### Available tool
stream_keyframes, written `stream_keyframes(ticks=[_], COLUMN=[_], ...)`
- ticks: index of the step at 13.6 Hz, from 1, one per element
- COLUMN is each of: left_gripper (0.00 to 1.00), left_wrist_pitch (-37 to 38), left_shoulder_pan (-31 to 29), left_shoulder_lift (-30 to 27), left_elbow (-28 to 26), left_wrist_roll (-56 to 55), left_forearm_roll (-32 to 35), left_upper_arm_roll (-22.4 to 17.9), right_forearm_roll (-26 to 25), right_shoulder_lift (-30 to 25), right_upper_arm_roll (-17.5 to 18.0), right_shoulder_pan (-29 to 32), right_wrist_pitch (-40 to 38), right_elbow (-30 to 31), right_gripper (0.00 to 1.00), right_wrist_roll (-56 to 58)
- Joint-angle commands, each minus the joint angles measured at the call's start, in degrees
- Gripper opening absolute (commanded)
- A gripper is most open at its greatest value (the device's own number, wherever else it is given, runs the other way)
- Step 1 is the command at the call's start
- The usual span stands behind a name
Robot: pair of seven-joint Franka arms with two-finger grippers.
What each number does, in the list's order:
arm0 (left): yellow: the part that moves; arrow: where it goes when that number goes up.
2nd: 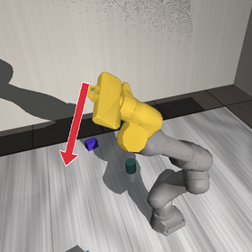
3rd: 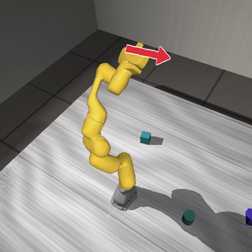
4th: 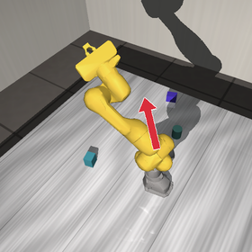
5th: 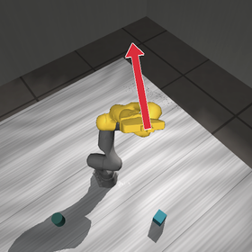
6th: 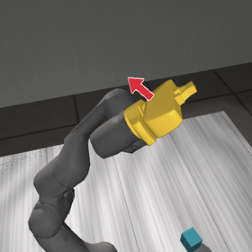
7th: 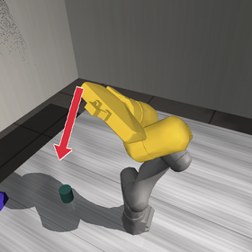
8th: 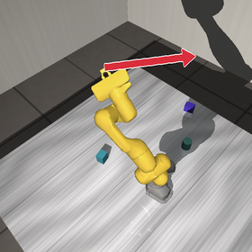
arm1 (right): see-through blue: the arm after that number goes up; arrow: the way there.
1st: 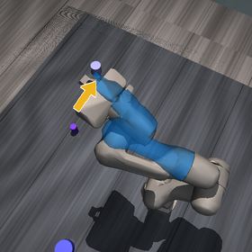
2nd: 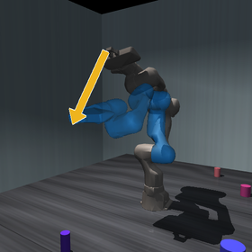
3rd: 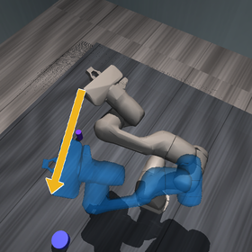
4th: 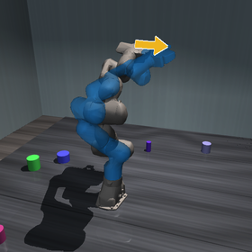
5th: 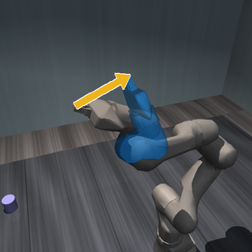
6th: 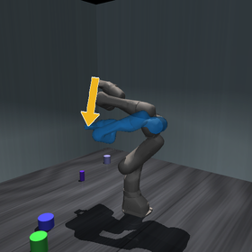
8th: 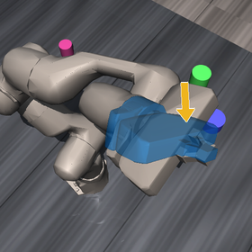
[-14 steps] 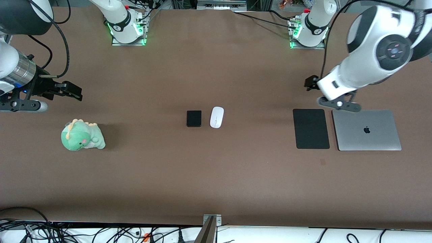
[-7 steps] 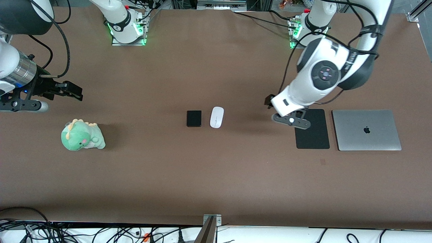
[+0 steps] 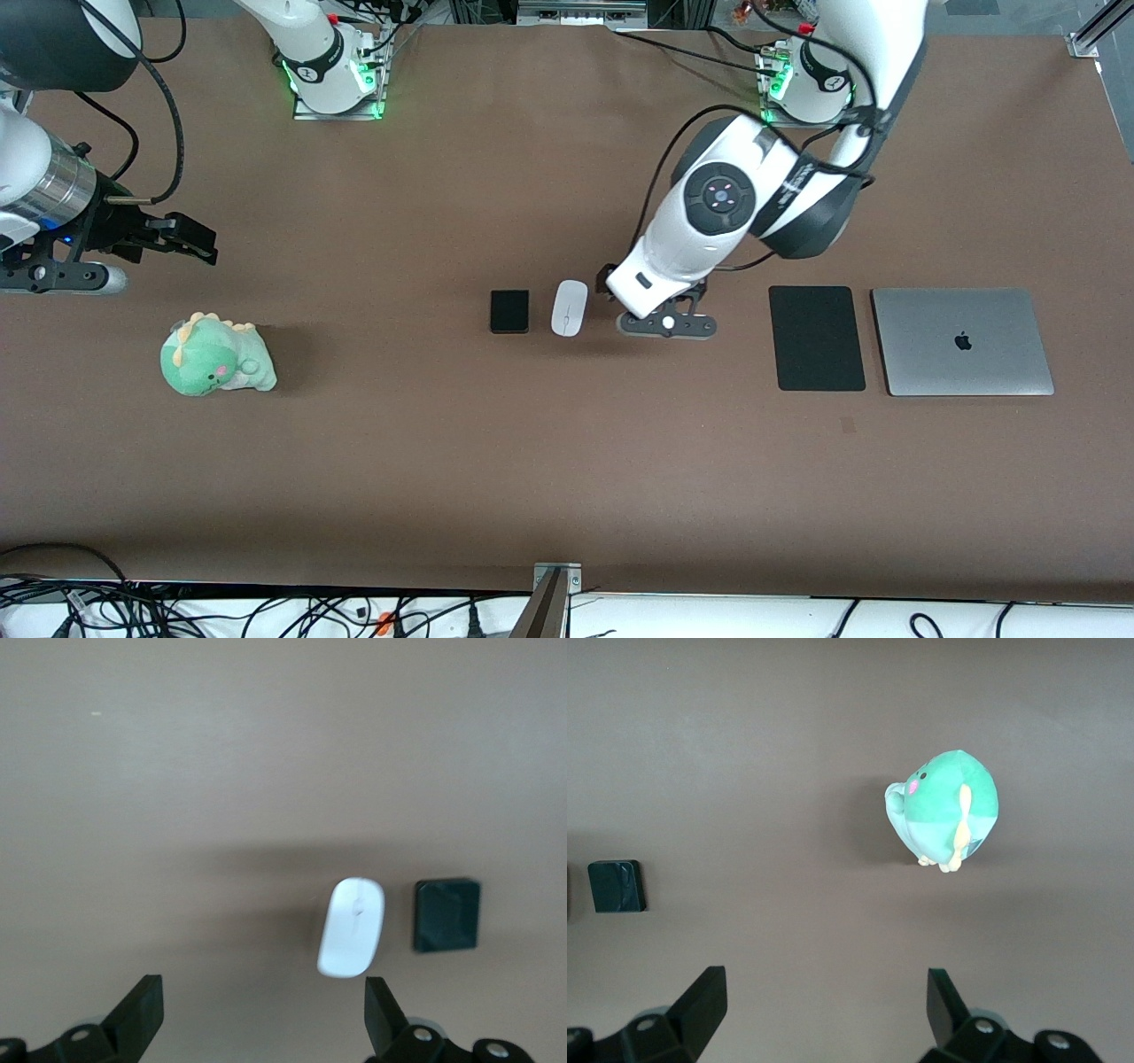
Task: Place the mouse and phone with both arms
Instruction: 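Lower the left gripper over the white mouse beside the phone, then close the left gripper on the white mouse and lift it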
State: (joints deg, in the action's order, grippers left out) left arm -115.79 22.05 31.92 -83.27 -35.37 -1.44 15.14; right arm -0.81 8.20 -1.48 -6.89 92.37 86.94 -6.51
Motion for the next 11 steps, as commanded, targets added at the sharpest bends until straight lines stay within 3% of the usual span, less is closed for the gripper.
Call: stream_keyframes(ticks=[1,5,11], left_gripper=[1.00,1.00,1.00], left_wrist_pitch=[-5.39,-11.90,-17.71], left_shoulder_pan=[4.03,8.88,13.10], left_shoulder_lift=[4.98,10.08,17.29], left_elbow=[3.38,3.38,2.76], left_wrist_roll=[-4.51,-13.56,-18.15], left_forearm_roll=[0.38,11.78,21.73], left_upper_arm_roll=[-1.08,-1.43,-1.61], right_forearm_roll=[0.02,0.10,0.10], right_shoulder_lift=[0.06,0.15,0.24], right_upper_arm_roll=[0.25,0.25,0.25], right_shoulder_pan=[0.12,0.12,0.03], right_wrist_pitch=[-0.52,-0.44,-0.44], right_elbow=[-0.98,-0.98,-0.98], right_gripper=[1.00,1.00,1.00], right_wrist_roll=[-0.26,0.00,0.36])
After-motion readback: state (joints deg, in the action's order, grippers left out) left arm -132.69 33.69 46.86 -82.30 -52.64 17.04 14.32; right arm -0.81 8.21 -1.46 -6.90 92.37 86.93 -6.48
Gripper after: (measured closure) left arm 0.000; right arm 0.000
